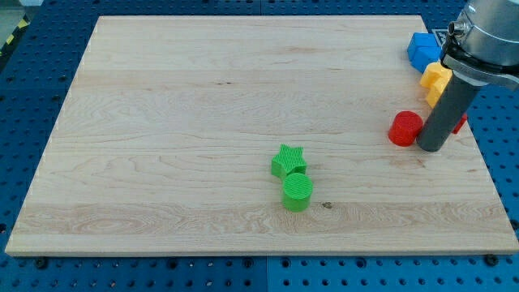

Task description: Slightly push the red circle to the left

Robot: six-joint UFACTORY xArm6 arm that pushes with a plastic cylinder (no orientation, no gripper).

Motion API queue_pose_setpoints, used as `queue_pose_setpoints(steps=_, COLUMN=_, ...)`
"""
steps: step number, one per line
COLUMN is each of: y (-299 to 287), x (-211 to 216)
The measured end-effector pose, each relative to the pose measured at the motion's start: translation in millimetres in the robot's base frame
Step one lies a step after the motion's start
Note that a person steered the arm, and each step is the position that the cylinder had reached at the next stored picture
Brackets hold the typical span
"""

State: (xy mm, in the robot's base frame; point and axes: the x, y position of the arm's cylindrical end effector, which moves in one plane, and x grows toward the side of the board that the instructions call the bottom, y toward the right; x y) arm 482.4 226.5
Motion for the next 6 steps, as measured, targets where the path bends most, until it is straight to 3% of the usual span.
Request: queue_pose_setpoints(steps=6, y=-3, x=-22)
